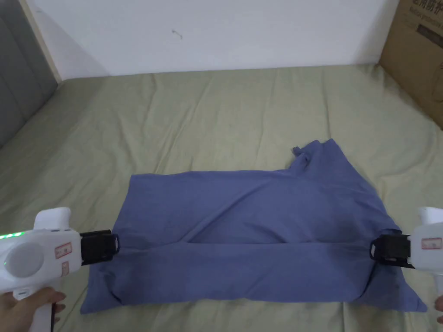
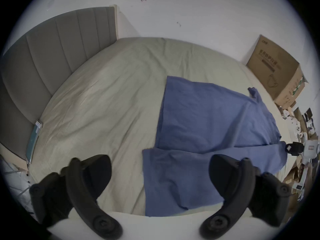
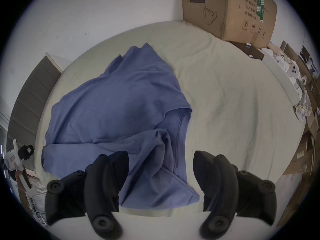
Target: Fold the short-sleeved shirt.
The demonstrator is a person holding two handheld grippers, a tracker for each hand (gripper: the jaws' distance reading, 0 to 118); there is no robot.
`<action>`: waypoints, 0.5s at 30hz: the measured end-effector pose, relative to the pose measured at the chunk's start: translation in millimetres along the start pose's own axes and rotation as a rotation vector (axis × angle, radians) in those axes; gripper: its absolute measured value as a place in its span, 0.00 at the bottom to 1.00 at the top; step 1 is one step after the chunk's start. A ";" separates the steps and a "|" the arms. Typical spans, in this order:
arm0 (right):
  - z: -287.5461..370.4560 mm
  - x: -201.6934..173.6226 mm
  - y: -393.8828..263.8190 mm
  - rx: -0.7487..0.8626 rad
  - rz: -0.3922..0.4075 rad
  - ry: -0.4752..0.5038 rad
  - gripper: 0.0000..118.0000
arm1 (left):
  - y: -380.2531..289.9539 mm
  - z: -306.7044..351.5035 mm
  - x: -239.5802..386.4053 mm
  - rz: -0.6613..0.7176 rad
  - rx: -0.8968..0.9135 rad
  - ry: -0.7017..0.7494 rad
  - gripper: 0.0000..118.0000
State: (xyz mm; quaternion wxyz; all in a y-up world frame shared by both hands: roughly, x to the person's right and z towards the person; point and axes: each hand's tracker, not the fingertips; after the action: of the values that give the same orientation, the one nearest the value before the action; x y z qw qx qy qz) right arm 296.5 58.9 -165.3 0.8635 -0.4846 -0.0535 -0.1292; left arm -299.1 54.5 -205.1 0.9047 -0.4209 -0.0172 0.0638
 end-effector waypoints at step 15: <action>39.3 -7.2 -109.1 -0.017 -0.042 0.020 0.01 | -89.0 48.3 -24.7 0.112 0.029 -0.009 0.22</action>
State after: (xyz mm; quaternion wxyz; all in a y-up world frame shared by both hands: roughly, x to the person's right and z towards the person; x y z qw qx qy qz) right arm 260.9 39.4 -56.4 0.8568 -0.4895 -0.0541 -0.1525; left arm -318.7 31.2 -105.4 0.9057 -0.4075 0.0031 0.1168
